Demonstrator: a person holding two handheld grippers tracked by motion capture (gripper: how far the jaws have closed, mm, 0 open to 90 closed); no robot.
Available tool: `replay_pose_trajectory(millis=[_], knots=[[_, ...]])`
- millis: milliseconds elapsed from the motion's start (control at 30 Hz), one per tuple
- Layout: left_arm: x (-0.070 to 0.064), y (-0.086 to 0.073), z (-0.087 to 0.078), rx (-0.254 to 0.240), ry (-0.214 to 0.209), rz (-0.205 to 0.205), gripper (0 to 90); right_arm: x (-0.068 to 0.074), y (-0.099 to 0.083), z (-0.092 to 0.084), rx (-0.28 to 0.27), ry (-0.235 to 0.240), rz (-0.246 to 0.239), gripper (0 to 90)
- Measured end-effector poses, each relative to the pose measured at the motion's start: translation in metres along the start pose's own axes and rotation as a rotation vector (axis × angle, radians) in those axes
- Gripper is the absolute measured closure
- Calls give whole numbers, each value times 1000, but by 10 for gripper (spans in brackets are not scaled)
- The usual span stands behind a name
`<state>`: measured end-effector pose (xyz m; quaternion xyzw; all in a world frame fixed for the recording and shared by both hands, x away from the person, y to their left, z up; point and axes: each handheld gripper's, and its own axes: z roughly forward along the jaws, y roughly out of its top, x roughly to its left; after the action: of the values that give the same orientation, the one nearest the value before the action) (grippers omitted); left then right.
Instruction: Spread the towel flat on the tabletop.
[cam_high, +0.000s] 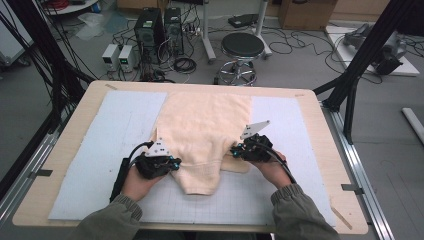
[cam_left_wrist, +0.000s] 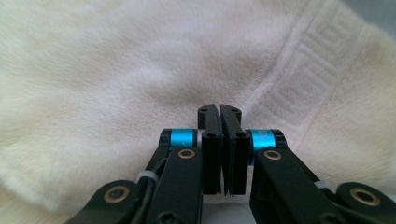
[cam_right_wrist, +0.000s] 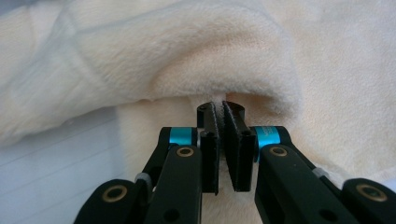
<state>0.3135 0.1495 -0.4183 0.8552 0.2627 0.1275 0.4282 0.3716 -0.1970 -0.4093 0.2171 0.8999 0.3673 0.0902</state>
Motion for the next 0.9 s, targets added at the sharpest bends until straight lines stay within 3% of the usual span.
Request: replay_pose_trajectory(millis=[133,233,433,533,667,767,833,900], knots=[[4,5,-27,-46,21,-13,870,11,-3,-21,-4,19,-53,853],[9,10,-45,-80,41,-22,871,16,-10,-37,-20,29,-58,853],[17,16,-66,-123,68,-42,871,20,-22,-66,-45,35,-85,853],[17,16,-67,-125,70,-42,871,19,-28,-77,-50,26,-82,853],[19,19,-56,-111,77,-54,870,14,-32,-79,-36,-6,-78,848],[28,21,-41,-92,99,-93,852,10,-30,-73,-29,-62,-74,760],[31,21,-37,-98,96,-106,775,10,-27,-72,-62,-48,-53,740],[29,19,-40,-96,86,-77,689,17,-24,-73,-98,-31,-69,721]])
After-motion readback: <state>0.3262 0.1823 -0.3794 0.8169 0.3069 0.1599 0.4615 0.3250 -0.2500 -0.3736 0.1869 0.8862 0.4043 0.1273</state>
